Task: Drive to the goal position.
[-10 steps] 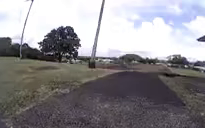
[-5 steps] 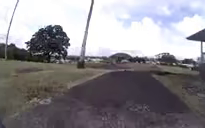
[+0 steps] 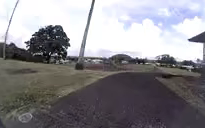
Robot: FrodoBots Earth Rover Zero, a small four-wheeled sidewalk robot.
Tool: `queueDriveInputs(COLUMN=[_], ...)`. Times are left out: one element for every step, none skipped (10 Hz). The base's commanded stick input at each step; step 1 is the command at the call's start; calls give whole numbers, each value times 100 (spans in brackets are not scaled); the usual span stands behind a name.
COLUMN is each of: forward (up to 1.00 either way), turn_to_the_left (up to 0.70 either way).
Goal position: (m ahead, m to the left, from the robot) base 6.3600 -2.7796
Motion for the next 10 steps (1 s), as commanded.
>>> queueDriveInputs(forward=[85, 85, 85, 85, 85, 85, 85, 85, 85, 85], turn_to_the_left=[0, 0, -9, -29, -34, -34, -34, -34, -34, -34])
